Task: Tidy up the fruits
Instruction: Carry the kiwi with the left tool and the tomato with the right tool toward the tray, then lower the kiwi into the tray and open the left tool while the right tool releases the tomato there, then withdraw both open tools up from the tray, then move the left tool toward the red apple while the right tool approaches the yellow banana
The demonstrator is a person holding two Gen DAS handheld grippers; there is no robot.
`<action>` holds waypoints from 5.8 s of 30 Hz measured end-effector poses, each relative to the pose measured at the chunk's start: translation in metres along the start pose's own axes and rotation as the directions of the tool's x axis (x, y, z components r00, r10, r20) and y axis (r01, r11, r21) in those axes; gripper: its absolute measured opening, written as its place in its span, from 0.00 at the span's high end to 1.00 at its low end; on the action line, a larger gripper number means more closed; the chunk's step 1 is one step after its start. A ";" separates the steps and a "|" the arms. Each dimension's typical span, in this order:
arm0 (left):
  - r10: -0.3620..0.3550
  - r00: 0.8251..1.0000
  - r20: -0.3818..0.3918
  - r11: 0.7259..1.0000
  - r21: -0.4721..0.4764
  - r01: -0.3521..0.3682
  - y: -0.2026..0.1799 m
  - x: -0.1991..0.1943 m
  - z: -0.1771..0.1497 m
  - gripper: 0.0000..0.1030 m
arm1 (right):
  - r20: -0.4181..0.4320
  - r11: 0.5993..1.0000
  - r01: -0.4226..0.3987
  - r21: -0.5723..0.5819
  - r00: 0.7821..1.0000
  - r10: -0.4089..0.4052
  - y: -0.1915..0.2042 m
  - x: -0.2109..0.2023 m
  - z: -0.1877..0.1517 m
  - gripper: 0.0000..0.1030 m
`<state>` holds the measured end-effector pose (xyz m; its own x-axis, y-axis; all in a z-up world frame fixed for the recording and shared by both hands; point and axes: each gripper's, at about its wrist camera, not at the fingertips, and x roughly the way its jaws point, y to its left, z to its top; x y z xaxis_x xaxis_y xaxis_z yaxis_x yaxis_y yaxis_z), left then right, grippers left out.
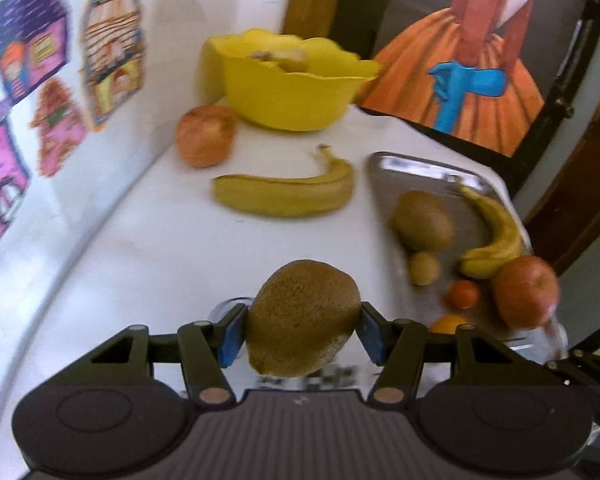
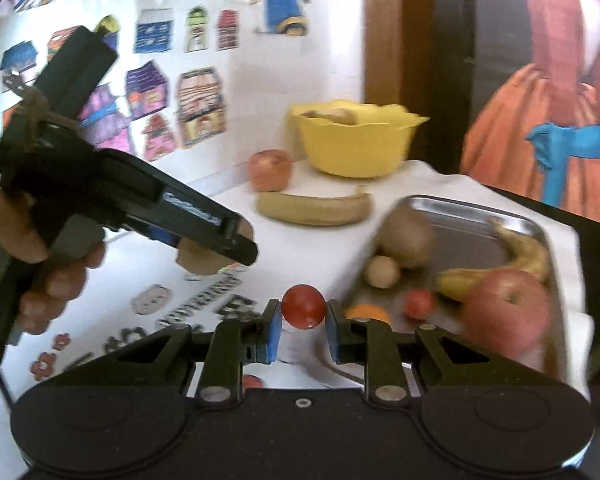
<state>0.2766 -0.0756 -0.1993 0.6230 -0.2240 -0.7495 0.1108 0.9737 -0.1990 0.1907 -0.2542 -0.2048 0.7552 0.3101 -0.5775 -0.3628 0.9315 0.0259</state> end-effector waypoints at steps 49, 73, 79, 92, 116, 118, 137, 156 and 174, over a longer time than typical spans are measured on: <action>-0.003 0.998 0.061 0.996 0.085 -0.003 -0.166 0.090 0.063 0.38 | -0.068 0.991 -0.033 0.129 0.997 0.042 -0.106 0.002 -0.034 0.71; 0.011 0.987 0.163 0.999 -0.037 -0.005 -0.038 -0.040 0.008 0.01 | 0.006 0.932 0.263 0.249 0.962 -0.274 -0.051 -0.060 -0.008 0.01; 0.093 0.983 0.158 0.996 -0.025 -0.090 -0.002 -0.059 -0.011 0.00 | 0.024 0.899 0.344 0.271 0.931 -0.364 -0.019 -0.070 -0.007 0.01; 0.195 0.978 0.079 0.981 -0.007 -0.195 0.040 -0.064 -0.051 0.00 | -0.042 0.854 0.423 0.304 0.901 -0.432 0.026 -0.081 -0.025 0.01; 0.271 0.962 0.035 0.960 -0.074 -0.268 0.069 -0.071 -0.059 0.00 | -0.152 0.924 0.296 0.241 0.952 -0.265 0.057 -0.024 -0.007 0.01; 0.272 0.962 0.031 0.959 -0.086 -0.268 0.069 -0.071 -0.057 0.00 | -0.145 0.930 0.280 0.239 0.957 -0.250 0.058 -0.023 -0.003 0.01; 0.339 0.940 0.041 0.937 -0.106 -0.333 0.034 -0.053 -0.033 0.00 | -0.060 0.964 0.105 0.243 0.994 -0.093 0.009 -0.016 0.036 0.01; 0.365 0.923 0.122 0.931 -0.023 -0.365 -0.006 -0.016 0.051 0.00 | -0.035 0.986 -0.043 0.161 0.998 0.049 -0.064 0.020 0.066 0.01; 0.253 0.956 0.147 0.963 0.061 -0.264 0.046 0.071 0.123 0.00 | -0.081 0.991 -0.101 -0.083 0.992 0.095 -0.039 0.086 0.093 0.01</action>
<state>0.4211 -0.0419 -0.1844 0.7376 0.0377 -0.6742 -0.0102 0.9990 0.0447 0.3210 -0.2465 -0.1795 0.6706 0.3804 -0.6368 -0.4813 0.8764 0.0167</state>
